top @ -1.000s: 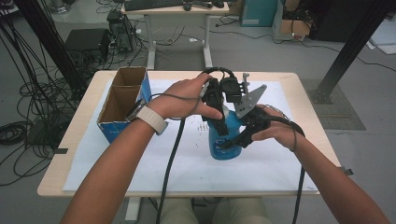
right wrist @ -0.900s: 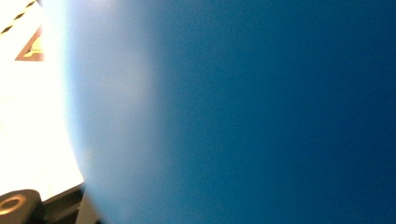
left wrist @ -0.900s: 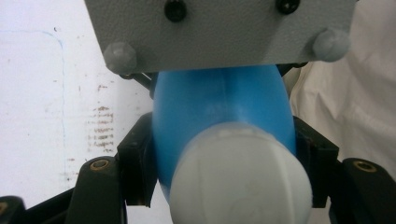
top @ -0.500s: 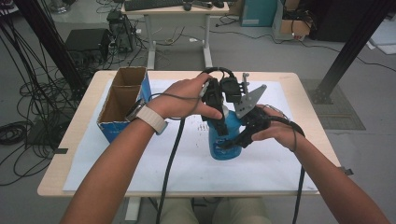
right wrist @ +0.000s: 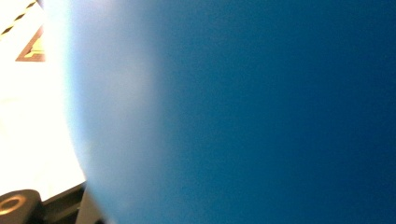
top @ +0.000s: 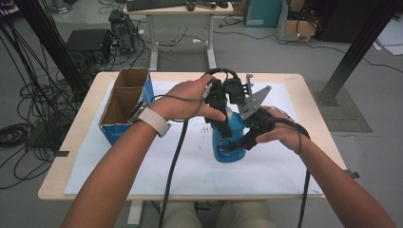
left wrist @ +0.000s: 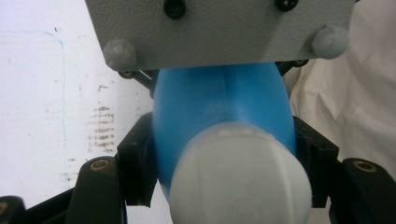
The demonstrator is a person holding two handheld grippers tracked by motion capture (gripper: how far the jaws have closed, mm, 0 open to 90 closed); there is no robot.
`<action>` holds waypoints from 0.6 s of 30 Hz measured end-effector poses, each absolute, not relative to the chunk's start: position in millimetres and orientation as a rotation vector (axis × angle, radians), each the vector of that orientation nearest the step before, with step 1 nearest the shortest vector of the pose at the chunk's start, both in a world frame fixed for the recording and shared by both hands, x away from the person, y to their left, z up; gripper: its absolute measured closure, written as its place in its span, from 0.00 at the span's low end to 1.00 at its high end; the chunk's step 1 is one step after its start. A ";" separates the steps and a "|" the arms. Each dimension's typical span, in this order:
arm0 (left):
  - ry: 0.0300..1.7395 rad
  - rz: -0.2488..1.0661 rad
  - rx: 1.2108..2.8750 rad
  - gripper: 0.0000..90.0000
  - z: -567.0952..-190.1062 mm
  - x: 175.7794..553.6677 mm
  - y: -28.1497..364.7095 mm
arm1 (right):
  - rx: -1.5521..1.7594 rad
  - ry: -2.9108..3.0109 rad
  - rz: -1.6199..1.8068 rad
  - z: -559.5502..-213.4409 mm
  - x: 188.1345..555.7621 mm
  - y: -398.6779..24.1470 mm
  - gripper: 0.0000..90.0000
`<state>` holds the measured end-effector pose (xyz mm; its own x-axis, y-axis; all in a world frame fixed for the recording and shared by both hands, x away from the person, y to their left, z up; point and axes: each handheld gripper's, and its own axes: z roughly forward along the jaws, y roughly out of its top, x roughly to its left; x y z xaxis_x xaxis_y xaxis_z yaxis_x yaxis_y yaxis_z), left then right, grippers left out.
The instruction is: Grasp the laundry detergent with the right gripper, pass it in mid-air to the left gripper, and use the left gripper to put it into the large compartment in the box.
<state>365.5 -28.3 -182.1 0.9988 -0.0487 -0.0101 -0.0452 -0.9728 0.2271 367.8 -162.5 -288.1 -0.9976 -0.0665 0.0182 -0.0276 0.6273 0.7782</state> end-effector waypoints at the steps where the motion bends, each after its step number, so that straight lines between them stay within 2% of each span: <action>1: -0.069 -0.023 2.912 0.41 -182.1 365.5 -28.3 | 0.081 -2.793 -1.335 -288.1 367.8 -162.5 0.48; 18: -0.051 -0.024 2.912 0.41 -181.2 365.7 -27.6 | 0.088 -2.800 -1.334 -287.3 369.3 -161.0 0.48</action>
